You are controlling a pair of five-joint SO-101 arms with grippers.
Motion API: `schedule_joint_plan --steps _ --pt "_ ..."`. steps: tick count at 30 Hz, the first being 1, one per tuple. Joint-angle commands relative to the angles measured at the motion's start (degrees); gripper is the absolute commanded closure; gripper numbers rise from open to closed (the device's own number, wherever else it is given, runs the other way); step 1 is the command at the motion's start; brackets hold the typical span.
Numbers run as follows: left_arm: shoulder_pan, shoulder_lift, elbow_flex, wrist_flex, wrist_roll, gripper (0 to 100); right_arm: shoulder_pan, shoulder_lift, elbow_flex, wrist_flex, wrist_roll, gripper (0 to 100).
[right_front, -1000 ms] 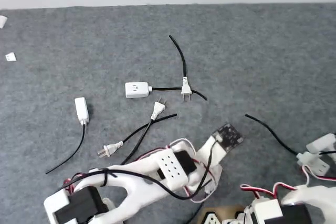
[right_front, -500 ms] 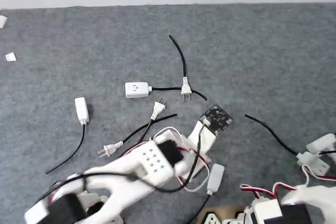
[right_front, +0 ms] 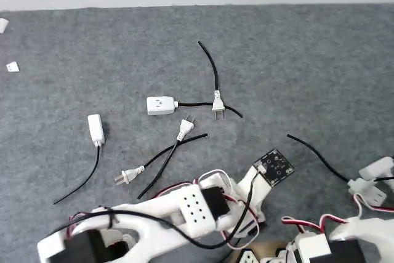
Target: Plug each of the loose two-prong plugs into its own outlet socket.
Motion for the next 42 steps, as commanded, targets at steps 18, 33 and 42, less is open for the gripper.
schedule_joint_plan --steps 18,33,42 --pt "-21.4 10.5 -6.3 2.3 1.3 99 -1.8 -0.4 -0.2 -0.4 3.3 95.4" --pt "-30.1 7.8 -7.1 9.5 1.1 99 -2.6 -0.7 -0.2 1.5 3.4 95.4" --pt "-19.6 -0.9 -5.8 8.4 9.7 99 -3.5 -0.8 0.8 1.5 3.9 95.4"
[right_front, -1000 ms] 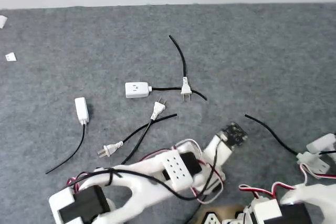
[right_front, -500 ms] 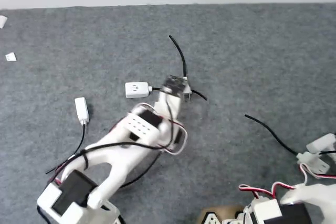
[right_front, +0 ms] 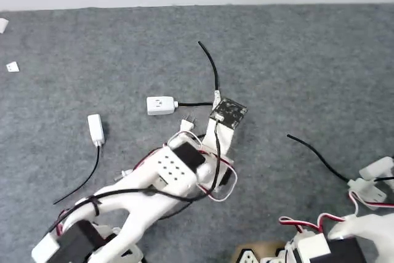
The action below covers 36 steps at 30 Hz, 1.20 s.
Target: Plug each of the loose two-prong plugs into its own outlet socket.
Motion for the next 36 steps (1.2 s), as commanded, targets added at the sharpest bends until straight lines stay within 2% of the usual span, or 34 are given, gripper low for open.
schedule_joint_plan --steps 1,5,7,13,15,20,24,30,36 --pt "-0.4 0.4 -0.4 -1.1 7.1 99 -0.7 -0.8 -0.4 0.5 1.6 95.4" --pt "-0.9 9.2 -2.0 -3.2 7.1 98 -0.7 -0.8 -0.4 0.6 2.2 95.4" --pt "-0.8 13.5 -4.1 -3.2 7.1 95 -1.5 -0.7 -0.4 0.6 2.4 95.4" --pt "-1.0 18.4 -8.7 1.7 6.8 62 -2.3 -0.5 0.9 0.4 2.5 95.4" --pt "-2.1 17.5 -8.7 1.8 6.7 59 -2.9 -0.3 0.9 0.2 2.5 95.4" --pt "-9.8 10.5 -8.6 1.8 2.7 64 -3.9 -0.3 2.5 0.0 4.9 95.4" --pt "-11.8 2.3 -4.9 1.5 -2.2 72 -4.4 -0.3 3.5 0.0 5.2 95.4" --pt "-6.2 -6.9 3.7 -2.8 -12.8 100 -4.5 -0.5 3.6 0.0 5.2 95.4" --pt "-0.6 -7.3 6.5 -5.0 -14.5 99 -4.5 -0.3 3.6 0.0 5.2 95.4"
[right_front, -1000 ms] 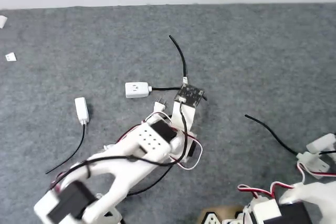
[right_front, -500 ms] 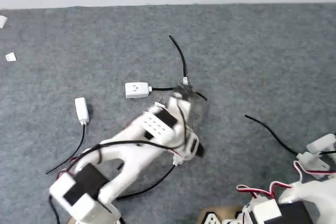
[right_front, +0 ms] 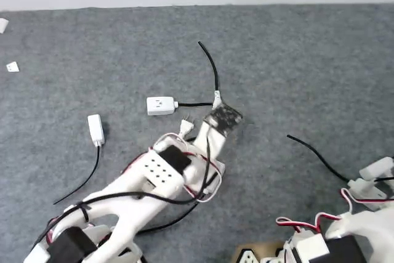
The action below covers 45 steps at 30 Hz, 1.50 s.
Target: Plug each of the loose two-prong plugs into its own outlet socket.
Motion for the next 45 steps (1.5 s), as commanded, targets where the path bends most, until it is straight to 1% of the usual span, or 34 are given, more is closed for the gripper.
schedule_joint_plan --steps 1,6,10,12,16,21,25,28,33,38,40,43,45 --pt "3.7 -2.6 -0.7 -2.0 -1.0 99 -0.6 -0.3 -0.3 0.0 0.5 95.4" --pt "7.0 -2.3 -0.6 -5.8 -1.2 99 -0.6 -0.3 -0.2 0.0 0.4 95.4" --pt "7.0 -2.0 0.7 -7.5 -1.0 99 -1.4 -0.3 -0.2 0.0 0.5 95.4" --pt "6.8 -0.7 2.0 -7.6 -1.0 99 -1.4 -0.3 -0.2 0.0 0.5 95.4" --pt "4.0 3.8 3.6 -7.3 -1.3 99 -1.3 -0.3 -0.3 0.0 0.6 95.4" --pt "1.9 6.8 1.3 -7.2 -1.3 99 -1.4 -0.4 -0.3 0.0 0.6 95.4" --pt "1.5 7.0 1.1 -4.7 -1.3 99 -1.1 -0.4 -0.3 0.0 0.6 95.4" --pt "-0.4 7.1 1.3 -4.0 -1.4 99 -1.0 -0.8 -0.4 0.0 0.7 95.4" --pt "-4.4 7.7 0.9 -3.7 -1.4 99 -1.0 -0.8 -0.4 0.0 0.7 95.4" --pt "-6.8 7.3 0.7 -4.0 -1.5 99 -0.9 -0.8 -0.4 0.0 0.7 95.4" --pt "-7.4 6.8 -1.3 -3.3 -1.4 99 -0.9 -0.8 -0.4 0.0 0.7 95.4" --pt "-6.2 2.9 -4.3 0.8 -1.4 99 -1.3 -0.3 -0.4 0.0 0.7 95.4" --pt "-2.7 -2.1 -4.4 2.9 -1.4 99 -1.4 -0.3 -0.3 0.0 0.7 95.4"
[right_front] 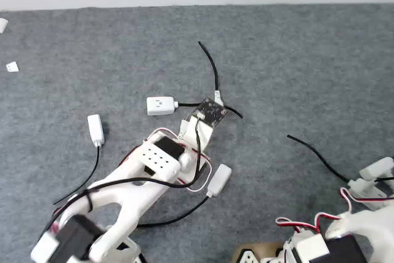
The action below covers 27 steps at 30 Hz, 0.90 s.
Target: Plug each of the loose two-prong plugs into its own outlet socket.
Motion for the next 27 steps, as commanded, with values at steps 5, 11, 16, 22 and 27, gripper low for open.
schedule_joint_plan --steps 5,11,16,22,27 --pt "17.8 -21.7 4.7 4.6 -0.4 99 -0.7 -0.3 -0.3 0.0 0.4 95.4" --pt "17.7 -17.8 7.5 -1.0 -0.2 98 -0.7 -0.3 -0.2 0.0 0.4 95.4" --pt "16.9 -6.0 1.5 -1.1 -1.9 99 -0.7 -0.3 -0.1 0.1 0.2 95.4" --pt "21.8 -6.0 -0.1 -0.9 -3.8 99 -2.8 -0.2 2.1 -1.6 0.2 95.4" --pt "24.0 -9.7 2.6 -2.2 -3.9 99 -3.3 -0.2 4.4 -4.6 0.1 95.4"
